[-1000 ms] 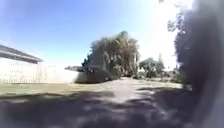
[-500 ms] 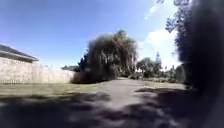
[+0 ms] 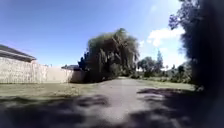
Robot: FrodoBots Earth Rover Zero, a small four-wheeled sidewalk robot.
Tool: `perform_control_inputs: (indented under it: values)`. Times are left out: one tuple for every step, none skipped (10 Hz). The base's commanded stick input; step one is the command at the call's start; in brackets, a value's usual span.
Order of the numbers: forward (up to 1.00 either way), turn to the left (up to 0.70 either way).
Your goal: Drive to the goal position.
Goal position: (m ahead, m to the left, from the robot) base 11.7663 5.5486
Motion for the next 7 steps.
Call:
perform_control_inputs:
  values:
    - [1.00, -0.32]
    - [1.00, -0.03]
    - [1.00, -0.02]
    - [1.00, -0.01]
    - [1.00, 0.00]
    - [1.00, 0.00]
    - [1.00, 0.00]
